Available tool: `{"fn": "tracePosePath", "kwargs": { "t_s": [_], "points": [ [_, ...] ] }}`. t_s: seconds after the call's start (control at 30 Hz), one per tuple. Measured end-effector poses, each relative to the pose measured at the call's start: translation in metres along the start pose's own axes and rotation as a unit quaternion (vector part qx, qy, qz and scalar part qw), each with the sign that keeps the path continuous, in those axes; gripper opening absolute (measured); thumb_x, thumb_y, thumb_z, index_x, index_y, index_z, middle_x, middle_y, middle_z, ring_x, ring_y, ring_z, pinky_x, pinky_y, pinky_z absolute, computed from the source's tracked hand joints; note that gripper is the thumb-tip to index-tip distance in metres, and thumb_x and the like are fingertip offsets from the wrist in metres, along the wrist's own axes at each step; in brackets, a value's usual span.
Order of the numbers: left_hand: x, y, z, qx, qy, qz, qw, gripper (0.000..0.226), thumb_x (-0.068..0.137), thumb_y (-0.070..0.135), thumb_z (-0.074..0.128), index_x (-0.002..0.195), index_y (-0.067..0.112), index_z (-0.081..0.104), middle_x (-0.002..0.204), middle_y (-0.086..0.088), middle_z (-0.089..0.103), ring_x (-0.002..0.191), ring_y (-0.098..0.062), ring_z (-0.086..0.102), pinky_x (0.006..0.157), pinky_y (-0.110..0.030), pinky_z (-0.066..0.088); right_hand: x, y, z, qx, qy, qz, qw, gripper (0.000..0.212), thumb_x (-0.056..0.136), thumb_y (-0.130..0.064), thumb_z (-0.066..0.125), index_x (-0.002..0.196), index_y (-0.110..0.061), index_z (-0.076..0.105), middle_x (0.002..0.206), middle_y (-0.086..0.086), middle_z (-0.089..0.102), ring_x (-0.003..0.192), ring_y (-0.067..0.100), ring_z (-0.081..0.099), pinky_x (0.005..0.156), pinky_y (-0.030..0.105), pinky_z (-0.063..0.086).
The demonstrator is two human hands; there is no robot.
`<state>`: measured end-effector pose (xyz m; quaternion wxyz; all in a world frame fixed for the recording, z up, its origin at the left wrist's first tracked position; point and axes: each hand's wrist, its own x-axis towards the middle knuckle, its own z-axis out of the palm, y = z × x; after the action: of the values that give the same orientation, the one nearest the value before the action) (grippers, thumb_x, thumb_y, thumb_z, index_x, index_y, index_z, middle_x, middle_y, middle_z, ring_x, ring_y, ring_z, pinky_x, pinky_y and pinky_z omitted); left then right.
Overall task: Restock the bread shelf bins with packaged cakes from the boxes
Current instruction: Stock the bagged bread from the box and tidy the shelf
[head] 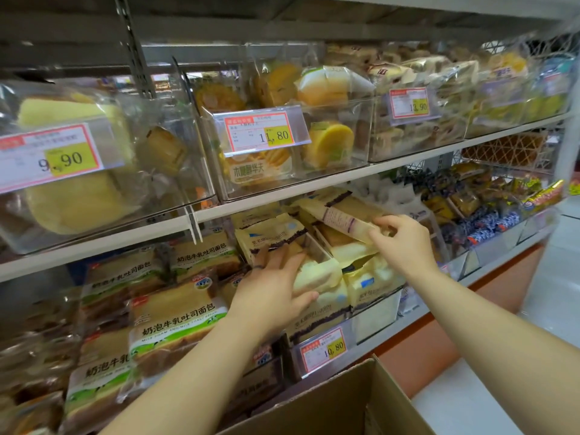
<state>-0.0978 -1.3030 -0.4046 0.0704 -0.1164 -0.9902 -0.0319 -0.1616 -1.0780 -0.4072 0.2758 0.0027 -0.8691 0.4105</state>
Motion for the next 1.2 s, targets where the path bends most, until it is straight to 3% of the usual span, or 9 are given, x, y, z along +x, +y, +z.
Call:
{"fn": "tracePosePath", "kwargs": {
  "t_s": [0.07, 0.13, 0.27, 0.33, 0.43, 0.53, 0.7, 0.83, 1.2],
  "points": [
    [-0.001, 0.0, 0.001, -0.005, 0.01, 0.001, 1.0, 0.066, 0.088, 0.062, 0.047, 0.144, 0.04, 0.02, 0.155, 0.009, 0.016, 0.144, -0.027, 0.017, 0.099, -0.044, 0.043, 0.001, 0.002, 0.001, -0.013, 0.017, -0.031, 0.999, 0.012, 0.084, -0.019, 0.067, 0.089, -0.011, 0.073, 0.093, 0.0, 0.061, 0.092, 0.02, 0.055, 0.074, 0.023, 0.034],
    [-0.001, 0.0, 0.002, -0.009, 0.012, 0.0, 1.0, 0.065, 0.088, 0.061, 0.047, 0.144, 0.04, 0.02, 0.155, 0.01, 0.016, 0.143, -0.027, 0.021, 0.099, -0.044, 0.044, 0.003, 0.001, 0.004, -0.041, 0.022, -0.064, 0.997, 0.012, 0.084, -0.02, 0.068, 0.074, -0.013, 0.068, 0.086, -0.002, 0.057, 0.093, 0.024, 0.053, 0.073, 0.027, 0.032],
    [0.0, 0.001, 0.0, -0.007, 0.018, 0.002, 1.0, 0.064, 0.088, 0.06, 0.048, 0.143, 0.038, 0.023, 0.153, 0.006, 0.02, 0.14, -0.026, 0.025, 0.102, -0.043, 0.042, -0.008, -0.013, 0.006, -0.055, 0.085, -0.156, 0.982, 0.022, 0.079, -0.018, 0.069, 0.065, -0.021, 0.054, 0.082, -0.003, 0.058, 0.091, 0.017, 0.044, 0.078, 0.037, 0.041],
    [0.0, 0.002, 0.0, -0.009, 0.021, 0.002, 1.0, 0.064, 0.088, 0.06, 0.048, 0.143, 0.038, 0.023, 0.152, 0.005, 0.02, 0.139, -0.025, 0.026, 0.103, -0.042, 0.04, -0.016, -0.015, 0.012, -0.064, 0.074, -0.184, 0.978, 0.021, 0.077, -0.023, 0.073, 0.063, -0.02, 0.058, 0.08, -0.005, 0.059, 0.093, 0.017, 0.044, 0.085, 0.046, 0.042],
    [-0.001, 0.003, -0.001, -0.016, 0.024, 0.001, 1.0, 0.064, 0.088, 0.06, 0.048, 0.144, 0.039, 0.023, 0.153, 0.005, 0.02, 0.135, -0.025, 0.033, 0.101, -0.04, 0.043, -0.024, -0.015, 0.02, -0.086, -0.034, -0.17, 0.981, 0.026, 0.08, -0.047, 0.068, 0.073, -0.023, 0.071, 0.094, -0.008, 0.061, 0.107, 0.017, 0.044, 0.101, 0.047, 0.031],
    [-0.003, 0.002, 0.0, -0.022, 0.038, 0.009, 0.999, 0.062, 0.089, 0.059, 0.048, 0.143, 0.039, 0.026, 0.152, 0.006, 0.02, 0.134, -0.024, 0.034, 0.103, -0.04, 0.04, -0.023, -0.015, 0.009, -0.041, -0.069, -0.174, 0.981, 0.044, 0.078, -0.062, 0.049, 0.089, -0.028, 0.075, 0.112, -0.007, 0.061, 0.115, 0.011, 0.038, 0.106, 0.043, 0.026],
    [-0.005, 0.003, -0.003, -0.014, 0.054, 0.015, 0.998, 0.061, 0.089, 0.061, 0.046, 0.143, 0.039, 0.027, 0.151, 0.008, 0.019, 0.14, -0.021, 0.022, 0.112, -0.048, 0.028, -0.018, 0.0, -0.009, 0.007, -0.116, -0.064, 0.991, 0.055, 0.086, -0.036, 0.064, 0.137, -0.025, 0.047, 0.147, 0.001, 0.034, 0.137, 0.018, 0.028, 0.107, 0.033, 0.025],
    [0.001, 0.013, -0.005, -0.017, 0.051, 0.008, 0.999, 0.064, 0.088, 0.065, 0.042, 0.145, 0.041, 0.024, 0.149, 0.008, 0.024, 0.143, -0.021, 0.016, 0.114, -0.056, 0.02, -0.008, 0.01, -0.012, 0.076, -0.149, 0.017, 0.986, 0.068, 0.087, -0.035, 0.065, 0.145, -0.021, 0.032, 0.147, -0.001, 0.038, 0.123, 0.013, 0.041, 0.092, 0.028, 0.033],
    [0.006, 0.023, 0.004, 0.038, 0.082, -0.004, 0.996, 0.059, 0.088, 0.069, 0.034, 0.142, 0.046, 0.027, 0.151, 0.018, 0.028, 0.143, -0.015, 0.022, 0.113, -0.06, -0.013, 0.006, 0.019, 0.001, 0.124, -0.064, 0.039, 0.989, 0.06, 0.081, -0.033, 0.073, 0.134, -0.021, 0.048, 0.116, -0.009, 0.049, 0.108, 0.01, 0.047, 0.086, 0.027, 0.038]
  ]
}}
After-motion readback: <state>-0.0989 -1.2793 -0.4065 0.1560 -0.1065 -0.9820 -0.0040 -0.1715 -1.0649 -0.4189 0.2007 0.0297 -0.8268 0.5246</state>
